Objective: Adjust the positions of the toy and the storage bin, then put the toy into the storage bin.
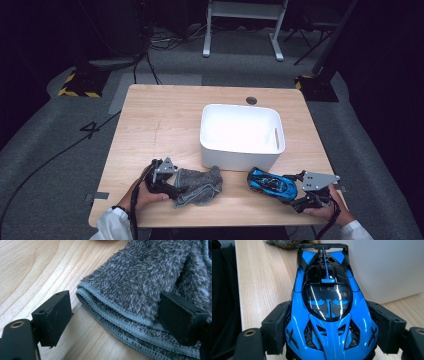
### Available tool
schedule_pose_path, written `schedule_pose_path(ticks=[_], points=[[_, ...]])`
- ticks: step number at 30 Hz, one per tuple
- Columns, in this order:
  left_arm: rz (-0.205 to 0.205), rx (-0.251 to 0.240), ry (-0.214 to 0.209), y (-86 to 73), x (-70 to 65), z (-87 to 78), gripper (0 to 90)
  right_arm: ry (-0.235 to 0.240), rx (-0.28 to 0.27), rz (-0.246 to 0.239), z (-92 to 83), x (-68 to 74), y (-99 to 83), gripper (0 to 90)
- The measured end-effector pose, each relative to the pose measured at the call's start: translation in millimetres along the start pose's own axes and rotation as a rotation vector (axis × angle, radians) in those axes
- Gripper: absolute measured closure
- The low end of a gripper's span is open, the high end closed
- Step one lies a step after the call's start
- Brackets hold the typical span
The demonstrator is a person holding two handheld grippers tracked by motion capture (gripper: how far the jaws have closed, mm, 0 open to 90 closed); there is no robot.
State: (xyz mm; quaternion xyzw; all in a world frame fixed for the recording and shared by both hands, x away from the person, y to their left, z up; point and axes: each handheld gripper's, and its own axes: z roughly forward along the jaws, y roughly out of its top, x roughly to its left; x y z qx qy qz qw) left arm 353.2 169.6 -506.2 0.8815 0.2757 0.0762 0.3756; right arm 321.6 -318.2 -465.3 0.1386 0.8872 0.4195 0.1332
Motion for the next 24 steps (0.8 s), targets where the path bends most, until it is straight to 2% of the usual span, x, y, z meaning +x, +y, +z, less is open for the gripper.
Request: schedule_pose_path(ticks=[16, 24], points=[[-0.005, 0.0, 0.005, -0.3, -1.0, -0.2, 14.4, -0.017, -0.089, 0.004, -12.1, -3.1, 10.4, 25.3], [-0.005, -0.001, 0.005, -0.3, -0.9, -0.3, 14.6, -0.009, -0.137, 0.002, -16.5, -6.1, 17.9, 25.3]])
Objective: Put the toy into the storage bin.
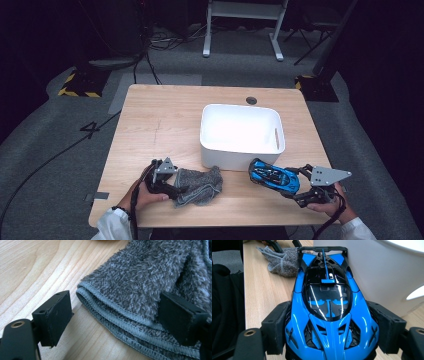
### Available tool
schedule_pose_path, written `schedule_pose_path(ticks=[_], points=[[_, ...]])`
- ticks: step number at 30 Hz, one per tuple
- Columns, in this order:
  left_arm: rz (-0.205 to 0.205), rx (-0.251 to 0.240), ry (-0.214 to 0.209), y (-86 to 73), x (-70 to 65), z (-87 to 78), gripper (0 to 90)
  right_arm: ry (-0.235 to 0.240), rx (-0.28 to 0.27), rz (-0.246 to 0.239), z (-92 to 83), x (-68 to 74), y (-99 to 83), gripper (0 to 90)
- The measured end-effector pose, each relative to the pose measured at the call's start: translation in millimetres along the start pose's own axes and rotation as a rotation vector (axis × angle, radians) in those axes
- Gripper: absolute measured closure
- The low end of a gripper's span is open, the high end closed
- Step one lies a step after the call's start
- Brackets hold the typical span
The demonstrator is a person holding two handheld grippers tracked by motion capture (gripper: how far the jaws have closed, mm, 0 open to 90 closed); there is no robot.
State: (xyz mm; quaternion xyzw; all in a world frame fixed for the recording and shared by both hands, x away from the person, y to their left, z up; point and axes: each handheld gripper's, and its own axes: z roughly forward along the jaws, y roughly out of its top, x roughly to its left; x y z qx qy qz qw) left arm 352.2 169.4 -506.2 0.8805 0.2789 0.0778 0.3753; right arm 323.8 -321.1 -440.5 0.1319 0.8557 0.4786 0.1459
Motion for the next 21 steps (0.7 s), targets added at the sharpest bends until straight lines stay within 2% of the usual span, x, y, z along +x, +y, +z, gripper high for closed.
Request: schedule_pose_path(ticks=[6, 21], points=[[0.0, 0.0, 0.0, 0.0, 0.1, 0.0, 14.5, 0.009, 0.008, -0.014, 1.5, 3.3, 0.0, 25.3], [-0.002, 0.0, 0.004, 0.0, -0.6, 0.1, 14.5, 0.039, -0.067, -0.046, -9.2, 14.2, 18.9, 25.3]])
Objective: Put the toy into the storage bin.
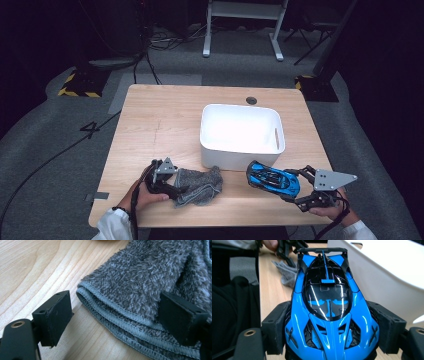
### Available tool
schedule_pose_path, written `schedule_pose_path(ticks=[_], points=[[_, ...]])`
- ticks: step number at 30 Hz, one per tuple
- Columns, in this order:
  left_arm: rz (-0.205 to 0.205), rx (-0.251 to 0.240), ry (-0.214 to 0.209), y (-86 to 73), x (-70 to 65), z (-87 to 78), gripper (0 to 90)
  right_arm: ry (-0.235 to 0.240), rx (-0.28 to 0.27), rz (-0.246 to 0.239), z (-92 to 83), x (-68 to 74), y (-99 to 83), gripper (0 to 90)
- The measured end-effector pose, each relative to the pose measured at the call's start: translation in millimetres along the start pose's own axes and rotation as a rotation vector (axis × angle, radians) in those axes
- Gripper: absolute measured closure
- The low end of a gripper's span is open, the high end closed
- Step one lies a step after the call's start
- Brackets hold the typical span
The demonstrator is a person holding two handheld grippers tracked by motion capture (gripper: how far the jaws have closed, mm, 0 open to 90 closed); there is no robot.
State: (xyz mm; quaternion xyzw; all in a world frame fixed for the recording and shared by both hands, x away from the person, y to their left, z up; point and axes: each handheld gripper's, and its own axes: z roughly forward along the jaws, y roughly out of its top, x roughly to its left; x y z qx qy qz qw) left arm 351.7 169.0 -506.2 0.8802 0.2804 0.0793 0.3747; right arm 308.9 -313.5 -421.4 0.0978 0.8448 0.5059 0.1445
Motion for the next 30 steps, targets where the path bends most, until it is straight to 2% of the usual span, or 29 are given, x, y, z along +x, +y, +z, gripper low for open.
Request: schedule_pose_path(ticks=[8, 14, 25, 30], points=[[0.0, 0.0, 0.0, 0.0, 0.0, 0.0, 14.5, -0.006, -0.044, -0.026, -6.9, 1.5, 17.3, 25.3], [0.0, 0.0, 0.0, 0.0, 0.0, 0.0, 14.5, -0.023, -0.068, -0.047, -12.9, -4.8, 31.7, 25.3], [0.0, 0.0, -0.001, 0.1, 0.1, 0.0, 14.5, -0.059, -0.073, -0.066, -13.1, -31.4, 59.1, 25.3], [0.0, 0.0, -0.001, 0.1, 0.1, 0.0, 14.5, -0.053, -0.078, -0.056, -6.2, -45.4, 67.6, 25.3]])
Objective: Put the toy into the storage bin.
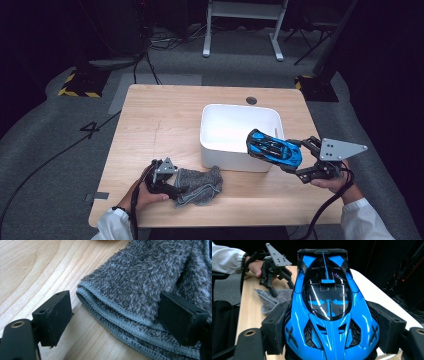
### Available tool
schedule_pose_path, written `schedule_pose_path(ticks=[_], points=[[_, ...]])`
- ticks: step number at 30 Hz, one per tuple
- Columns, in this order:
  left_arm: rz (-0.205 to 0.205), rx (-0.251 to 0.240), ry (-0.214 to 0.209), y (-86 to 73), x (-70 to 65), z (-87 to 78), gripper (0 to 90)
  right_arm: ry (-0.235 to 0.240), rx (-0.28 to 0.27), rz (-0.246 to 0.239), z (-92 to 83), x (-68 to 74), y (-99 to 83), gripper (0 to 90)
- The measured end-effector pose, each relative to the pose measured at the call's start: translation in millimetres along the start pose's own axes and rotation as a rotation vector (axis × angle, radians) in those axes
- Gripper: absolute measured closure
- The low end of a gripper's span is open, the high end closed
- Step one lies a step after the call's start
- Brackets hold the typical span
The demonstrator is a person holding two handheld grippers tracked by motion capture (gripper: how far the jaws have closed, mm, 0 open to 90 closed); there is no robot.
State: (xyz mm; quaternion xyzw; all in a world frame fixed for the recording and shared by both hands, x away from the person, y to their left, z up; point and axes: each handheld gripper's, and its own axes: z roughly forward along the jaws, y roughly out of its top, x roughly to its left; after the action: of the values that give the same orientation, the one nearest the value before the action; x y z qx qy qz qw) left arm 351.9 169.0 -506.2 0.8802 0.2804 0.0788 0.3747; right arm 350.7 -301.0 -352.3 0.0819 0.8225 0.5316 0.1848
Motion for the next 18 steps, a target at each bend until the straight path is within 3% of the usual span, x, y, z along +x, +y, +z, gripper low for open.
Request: schedule_pose_path(ticks=[9, 18], points=[[0.001, 0.0, 0.001, 0.0, 0.0, 0.0, 14.5, -0.002, 0.025, 0.007, 15.6, -22.7, 9.0, 25.3], [0.001, 0.0, 0.0, 0.1, -0.1, 0.1, 14.5, -0.015, 0.063, 0.003, 36.2, -34.6, 17.1, 25.3]])
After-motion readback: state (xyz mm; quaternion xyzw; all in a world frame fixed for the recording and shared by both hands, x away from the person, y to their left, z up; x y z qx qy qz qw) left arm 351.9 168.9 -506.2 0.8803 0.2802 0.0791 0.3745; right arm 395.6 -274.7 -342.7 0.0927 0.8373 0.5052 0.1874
